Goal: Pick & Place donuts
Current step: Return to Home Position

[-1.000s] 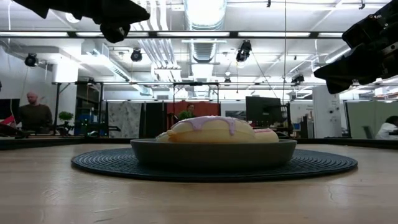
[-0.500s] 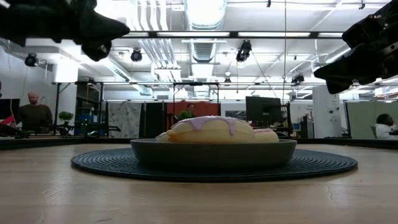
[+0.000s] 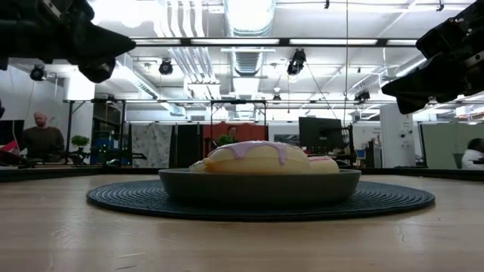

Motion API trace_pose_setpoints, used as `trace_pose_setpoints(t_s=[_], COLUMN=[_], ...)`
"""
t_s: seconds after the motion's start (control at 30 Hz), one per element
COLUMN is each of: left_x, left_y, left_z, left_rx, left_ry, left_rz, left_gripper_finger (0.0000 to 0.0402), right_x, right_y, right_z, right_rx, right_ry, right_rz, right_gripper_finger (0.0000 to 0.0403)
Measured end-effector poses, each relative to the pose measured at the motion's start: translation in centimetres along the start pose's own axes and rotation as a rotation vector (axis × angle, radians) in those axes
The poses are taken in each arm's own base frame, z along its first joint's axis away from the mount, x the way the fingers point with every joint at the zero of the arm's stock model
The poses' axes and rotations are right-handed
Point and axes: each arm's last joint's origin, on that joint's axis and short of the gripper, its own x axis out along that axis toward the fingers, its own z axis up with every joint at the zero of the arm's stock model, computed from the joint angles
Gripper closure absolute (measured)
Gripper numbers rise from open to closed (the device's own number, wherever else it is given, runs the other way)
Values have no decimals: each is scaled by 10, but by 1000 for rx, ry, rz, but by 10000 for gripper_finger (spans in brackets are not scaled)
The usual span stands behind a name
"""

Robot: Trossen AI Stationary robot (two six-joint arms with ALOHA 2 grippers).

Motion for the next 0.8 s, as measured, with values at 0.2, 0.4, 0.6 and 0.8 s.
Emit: trace_pose_setpoints(t_s=[0.2,0.4,0.6,0.8], left_x=[-7,-12,-16,-21], left_y=[3,6,7,7], left_z=[-14,-27,-30,-32], left_rx=[1,16,40,43], left_ry=[2,-3,-21,-5], left_rz=[0,-1,-4,-1], left_gripper_finger=[402,402,402,402], right_x=[0,0,0,0], right_y=[0,0,0,0], right_z=[0,0,0,0], right_rx=[0,0,0,0], right_ry=[0,0,0,0], right_rz=[0,0,0,0], right_gripper_finger=[374,374,374,374])
